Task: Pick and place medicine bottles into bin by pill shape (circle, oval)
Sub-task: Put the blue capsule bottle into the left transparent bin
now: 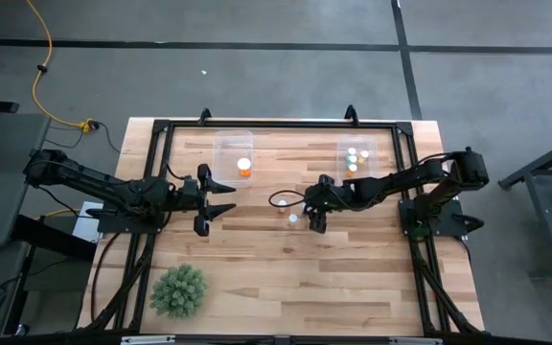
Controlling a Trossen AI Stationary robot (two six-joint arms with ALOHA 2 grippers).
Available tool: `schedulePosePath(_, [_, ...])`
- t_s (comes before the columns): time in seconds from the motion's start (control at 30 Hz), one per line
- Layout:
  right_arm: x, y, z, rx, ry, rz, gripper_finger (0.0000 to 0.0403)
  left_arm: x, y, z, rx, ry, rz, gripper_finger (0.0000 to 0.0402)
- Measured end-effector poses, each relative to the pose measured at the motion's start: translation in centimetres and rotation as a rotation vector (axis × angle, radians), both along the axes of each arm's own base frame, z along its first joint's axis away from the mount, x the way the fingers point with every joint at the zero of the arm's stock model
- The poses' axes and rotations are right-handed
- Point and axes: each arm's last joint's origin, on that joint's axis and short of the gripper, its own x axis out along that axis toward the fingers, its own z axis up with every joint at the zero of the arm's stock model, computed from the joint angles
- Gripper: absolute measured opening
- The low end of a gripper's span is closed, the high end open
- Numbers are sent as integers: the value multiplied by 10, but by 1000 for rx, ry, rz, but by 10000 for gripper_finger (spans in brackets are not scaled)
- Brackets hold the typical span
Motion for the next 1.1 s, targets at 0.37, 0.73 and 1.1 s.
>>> schedulePosePath(0.37, [0,0,0,0,0,0,180,0,0,0,0,0,0,196])
schedulePosePath(0.73, [9,1,17,-12,34,19,135,0,0,-1,9,7,1,196])
schedulePosePath(1.1, [11,12,24,-39,52,68,99,0,2,-3,19,39,57,196])
